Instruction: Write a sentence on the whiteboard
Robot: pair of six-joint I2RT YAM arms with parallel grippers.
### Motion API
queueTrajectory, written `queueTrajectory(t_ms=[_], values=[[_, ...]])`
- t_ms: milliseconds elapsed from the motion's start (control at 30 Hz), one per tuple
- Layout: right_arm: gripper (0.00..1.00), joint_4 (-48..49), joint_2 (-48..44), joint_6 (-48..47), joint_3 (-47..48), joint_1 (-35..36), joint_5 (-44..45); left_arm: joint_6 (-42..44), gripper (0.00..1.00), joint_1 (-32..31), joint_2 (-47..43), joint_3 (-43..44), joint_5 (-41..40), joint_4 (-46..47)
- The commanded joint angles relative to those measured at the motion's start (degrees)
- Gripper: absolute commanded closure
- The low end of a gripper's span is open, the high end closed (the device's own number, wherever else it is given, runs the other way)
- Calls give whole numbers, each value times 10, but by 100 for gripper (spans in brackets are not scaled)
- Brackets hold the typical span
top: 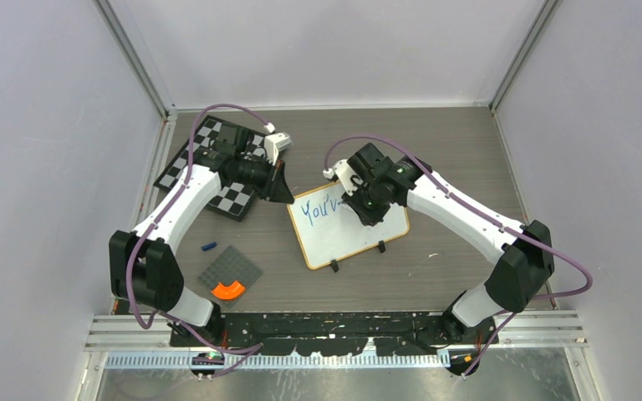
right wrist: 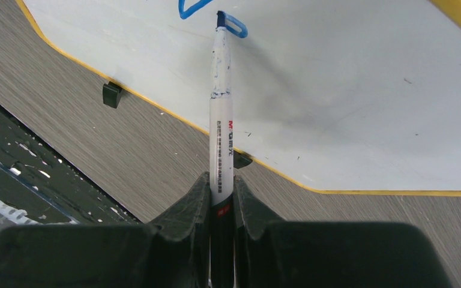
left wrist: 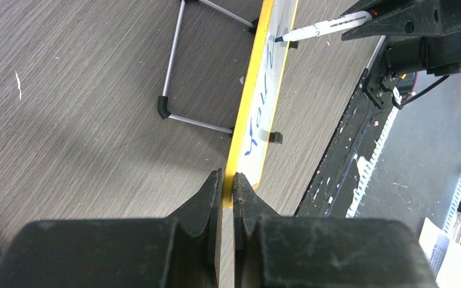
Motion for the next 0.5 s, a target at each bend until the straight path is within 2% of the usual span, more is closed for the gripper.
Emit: queueTrajectory(t_ms=[0, 467], values=[[100, 26, -4, 8, -12, 4, -1, 4, 100, -4, -3, -8, -1, 4], [100, 15, -32, 7, -25, -2, 20, 2, 100, -4, -6, -9, -1, 4]])
